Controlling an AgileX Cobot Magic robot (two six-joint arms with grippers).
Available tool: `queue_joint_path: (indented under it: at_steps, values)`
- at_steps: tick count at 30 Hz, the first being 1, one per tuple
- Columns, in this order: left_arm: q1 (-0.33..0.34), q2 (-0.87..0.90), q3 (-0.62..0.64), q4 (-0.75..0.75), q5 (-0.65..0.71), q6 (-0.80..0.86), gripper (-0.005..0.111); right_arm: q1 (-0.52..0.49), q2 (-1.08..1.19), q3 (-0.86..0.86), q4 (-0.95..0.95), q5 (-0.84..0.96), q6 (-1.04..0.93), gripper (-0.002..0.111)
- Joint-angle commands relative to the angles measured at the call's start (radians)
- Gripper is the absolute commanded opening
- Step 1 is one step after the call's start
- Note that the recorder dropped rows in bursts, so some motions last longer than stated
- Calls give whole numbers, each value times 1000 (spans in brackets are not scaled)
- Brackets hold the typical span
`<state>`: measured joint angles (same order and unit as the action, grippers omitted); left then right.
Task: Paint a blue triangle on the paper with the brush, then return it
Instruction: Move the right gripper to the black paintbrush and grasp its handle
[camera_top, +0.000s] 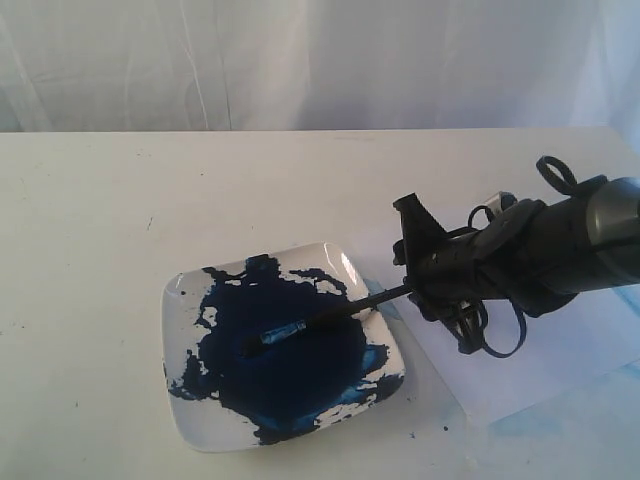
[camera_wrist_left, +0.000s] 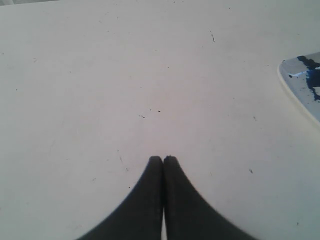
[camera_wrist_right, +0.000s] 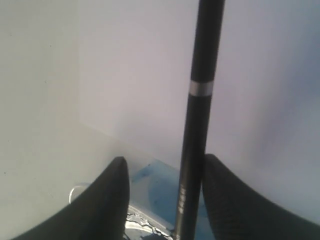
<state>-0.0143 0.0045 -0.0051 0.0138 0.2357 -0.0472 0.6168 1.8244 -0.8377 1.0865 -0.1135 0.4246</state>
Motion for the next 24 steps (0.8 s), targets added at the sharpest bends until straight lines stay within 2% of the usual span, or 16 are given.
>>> queue_joint_path:
  at_steps: [1, 17, 20, 24]
  values:
    - [1, -5, 5, -4, -3, 0, 0, 2, 9, -4, -3, -6, -1, 44]
    - [1, -5, 5, -4, -3, 0, 0, 2, 49, -16, -3, -8, 36, 41]
    - [1, -5, 5, -4, -3, 0, 0, 2, 51, -22, -3, -8, 51, 37]
    - [1, -5, 5, -4, -3, 2, 0, 2, 51, -24, -3, -12, 51, 24]
